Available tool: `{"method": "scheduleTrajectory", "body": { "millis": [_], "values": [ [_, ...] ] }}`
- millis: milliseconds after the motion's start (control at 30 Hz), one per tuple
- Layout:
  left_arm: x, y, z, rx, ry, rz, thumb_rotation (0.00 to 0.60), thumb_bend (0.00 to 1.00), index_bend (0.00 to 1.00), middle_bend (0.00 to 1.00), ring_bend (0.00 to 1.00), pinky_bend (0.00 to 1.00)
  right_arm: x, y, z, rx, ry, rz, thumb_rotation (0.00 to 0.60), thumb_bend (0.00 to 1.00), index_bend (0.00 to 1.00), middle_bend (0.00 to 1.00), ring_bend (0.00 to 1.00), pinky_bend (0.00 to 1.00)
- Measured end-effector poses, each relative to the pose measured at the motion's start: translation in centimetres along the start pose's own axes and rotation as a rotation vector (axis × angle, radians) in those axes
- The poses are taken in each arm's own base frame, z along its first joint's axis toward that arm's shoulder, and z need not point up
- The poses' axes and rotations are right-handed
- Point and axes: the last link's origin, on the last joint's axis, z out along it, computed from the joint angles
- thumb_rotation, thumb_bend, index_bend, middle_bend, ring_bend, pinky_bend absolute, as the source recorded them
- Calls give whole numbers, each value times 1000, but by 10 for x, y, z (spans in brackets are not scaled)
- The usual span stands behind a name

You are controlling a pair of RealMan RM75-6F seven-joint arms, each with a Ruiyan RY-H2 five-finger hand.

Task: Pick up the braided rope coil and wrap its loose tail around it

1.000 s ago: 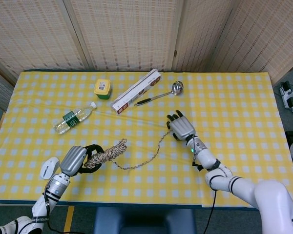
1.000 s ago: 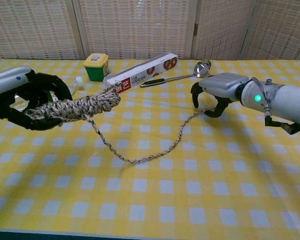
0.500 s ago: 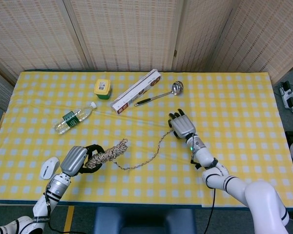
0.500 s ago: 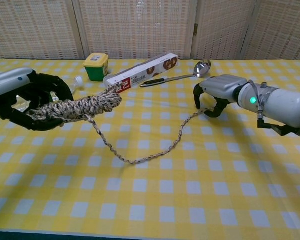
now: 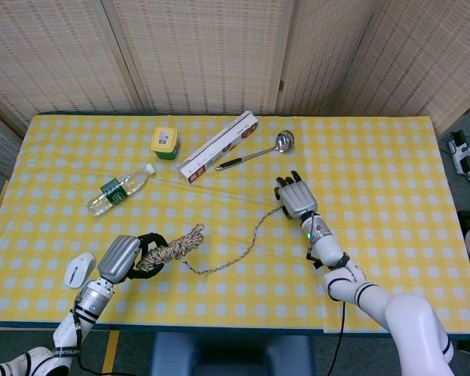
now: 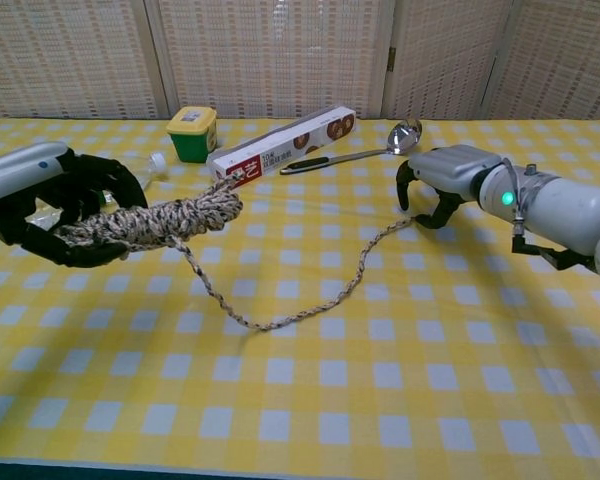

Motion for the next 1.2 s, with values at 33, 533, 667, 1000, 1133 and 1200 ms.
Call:
{"method": "scheduleTrajectory", "body": {
  "millis": [33, 533, 667, 1000, 1133, 1200],
  "values": [
    [0, 0, 0, 1, 0, 0, 600, 631, 721, 731, 695, 795, 0, 0, 0, -2, 0, 5, 600, 463, 460, 209, 182, 71],
    [-1, -1, -1, 6, -6, -7, 600, 631, 721, 731, 695, 794, -4, 2, -2, -4, 6, 45, 600, 463, 472, 237, 182, 91],
    [-1, -2, -2, 10, -7, -7, 600, 630, 721, 731, 695, 794, -5, 1, -3, -3, 9, 44, 600, 463, 495, 254, 189, 100],
    [-2, -4, -3, 16, -11, -8, 600, 631, 721, 731, 694, 794, -7, 1, -2, -14, 13, 45, 600, 463, 531, 277, 196, 108],
    [-2, -4, -3, 16, -11, -9, 600, 631, 721, 731, 694, 794, -7, 1, -1, -17, 12, 41, 600, 463, 549, 287, 203, 110],
    [-2, -4, -3, 16, -12, -9, 600, 630, 721, 731, 694, 794, -7, 1, -1, -18, 11, 39, 600, 463, 553, 290, 205, 113]
  ]
}}
